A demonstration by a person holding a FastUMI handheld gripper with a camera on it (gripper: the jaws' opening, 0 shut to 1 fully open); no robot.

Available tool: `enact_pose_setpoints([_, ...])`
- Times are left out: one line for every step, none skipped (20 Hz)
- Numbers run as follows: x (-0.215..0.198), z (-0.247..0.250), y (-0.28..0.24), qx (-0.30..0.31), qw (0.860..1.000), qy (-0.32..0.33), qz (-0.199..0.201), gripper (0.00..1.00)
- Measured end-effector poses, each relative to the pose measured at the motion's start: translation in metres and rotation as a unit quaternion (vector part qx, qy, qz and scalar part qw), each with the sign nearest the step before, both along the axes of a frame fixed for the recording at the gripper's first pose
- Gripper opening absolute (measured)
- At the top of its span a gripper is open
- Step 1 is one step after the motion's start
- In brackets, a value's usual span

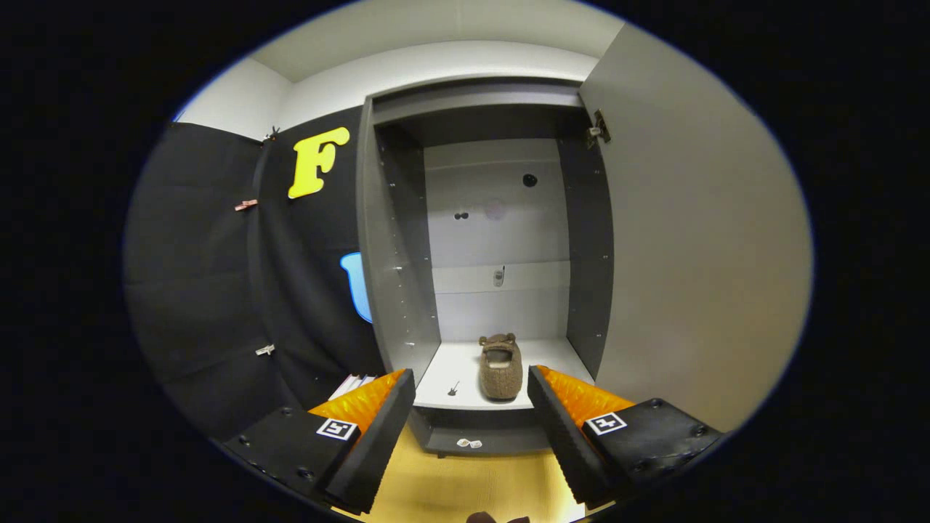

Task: Open the shoe cabinet door, grab the shoes and put them into the shoe cabinet, then close the shoe cabinet door.

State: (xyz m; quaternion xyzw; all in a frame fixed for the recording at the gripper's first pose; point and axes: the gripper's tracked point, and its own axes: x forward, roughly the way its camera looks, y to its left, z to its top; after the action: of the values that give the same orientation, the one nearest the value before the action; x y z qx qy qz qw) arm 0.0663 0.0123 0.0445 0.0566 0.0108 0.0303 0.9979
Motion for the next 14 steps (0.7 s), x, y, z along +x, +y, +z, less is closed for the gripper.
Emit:
enact_pose_setpoints([-0.015, 0.000, -0.002, -0.001, 1.000, -0.009, -0.003, 0.98])
enact_pose_setpoints([-0.031, 0.001, -0.005, -0.003, 1.000, -0.017, -0.005, 0.98])
enact_pose_setpoints([-0.047, -0.002, -0.008, -0.007, 1.000, -0.025, -0.008, 0.98])
enact_pose_setpoints([-0.063, -0.004, -0.014, -0.011, 0.999, -0.030, -0.013, 0.98])
enact_pose_setpoints([-0.078, -0.005, -0.020, -0.009, 0.999, -0.038, -0.018, 0.98])
enact_pose_setpoints([-0.094, -0.005, -0.027, -0.003, 0.999, -0.045, -0.025, 0.98])
enact_pose_setpoints([-0.107, -0.006, -0.033, 0.000, 0.998, -0.051, -0.029, 0.98])
enact_pose_setpoints([-0.119, -0.005, -0.042, 0.004, 0.998, -0.056, -0.035, 0.98])
enact_pose_setpoints([-0.131, -0.004, -0.050, 0.004, 0.997, -0.063, -0.036, 0.98])
enact_pose_setpoints([-0.142, -0.003, -0.059, 0.006, 0.997, -0.065, -0.040, 0.98])
enact_pose_setpoints([-0.151, -0.003, -0.071, 0.007, 0.997, -0.068, -0.044, 0.98])
enact_pose_setpoints([-0.162, -0.003, -0.085, 0.009, 0.996, -0.069, -0.056, 0.98])
enact_pose_setpoints([-0.171, -0.002, -0.102, 0.008, 0.995, -0.071, -0.069, 0.98])
enact_pose_setpoints([-0.181, 0.000, -0.120, 0.009, 0.993, -0.075, -0.087, 0.98])
